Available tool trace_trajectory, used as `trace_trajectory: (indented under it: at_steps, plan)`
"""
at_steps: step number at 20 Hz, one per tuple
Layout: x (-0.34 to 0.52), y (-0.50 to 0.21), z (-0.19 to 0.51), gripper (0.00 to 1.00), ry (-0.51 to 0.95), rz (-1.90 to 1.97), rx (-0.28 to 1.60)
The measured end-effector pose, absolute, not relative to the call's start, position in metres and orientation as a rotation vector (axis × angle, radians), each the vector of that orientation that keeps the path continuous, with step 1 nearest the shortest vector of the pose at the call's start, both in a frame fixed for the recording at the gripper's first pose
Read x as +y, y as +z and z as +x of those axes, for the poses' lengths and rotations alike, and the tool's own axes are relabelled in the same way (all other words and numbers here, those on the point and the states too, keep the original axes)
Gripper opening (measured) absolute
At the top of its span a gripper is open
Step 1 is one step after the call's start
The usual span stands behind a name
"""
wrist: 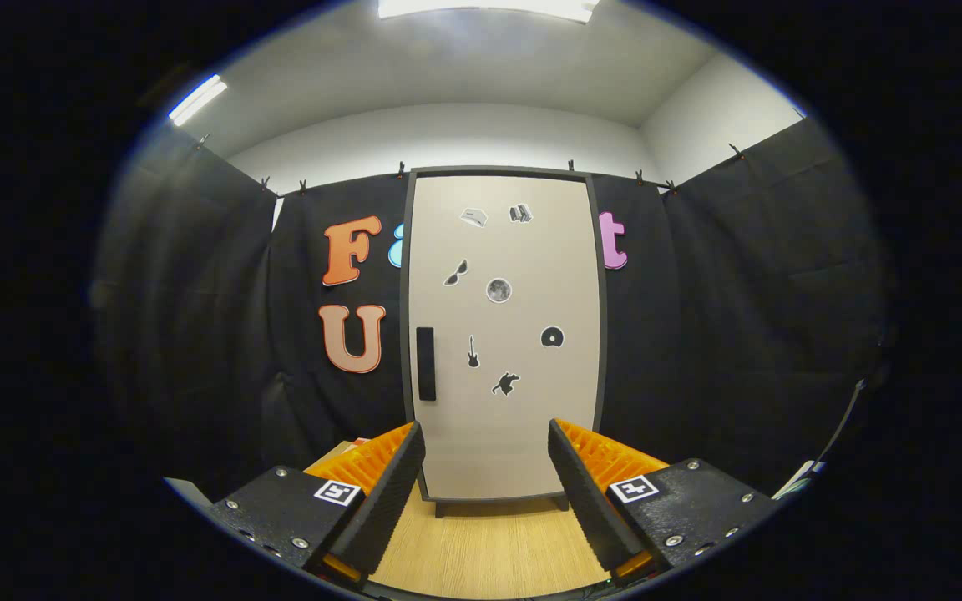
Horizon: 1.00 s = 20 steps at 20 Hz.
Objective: Open the shoe cabinet door, grab the shoes and put them into the shoe cabinet, then close the shoe cabinet door.
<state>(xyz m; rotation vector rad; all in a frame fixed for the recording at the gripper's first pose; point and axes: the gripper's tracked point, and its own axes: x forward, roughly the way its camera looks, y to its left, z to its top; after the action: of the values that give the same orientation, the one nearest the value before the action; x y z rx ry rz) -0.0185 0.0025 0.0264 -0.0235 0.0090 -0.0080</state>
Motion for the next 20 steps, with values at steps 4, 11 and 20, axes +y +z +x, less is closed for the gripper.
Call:
trace_trajectory:
  at_steps: [4,11,20]
  plan:
    - [0.0031,0.0276,-0.0172,0.93,-0.003,-0.016,0.009]
    - [0.0046,0.0263,-0.0145,0.93,0.000,-0.022,0.013]
    - [0.0044,0.0259,-0.0145,0.93,-0.005,-0.031,0.015]
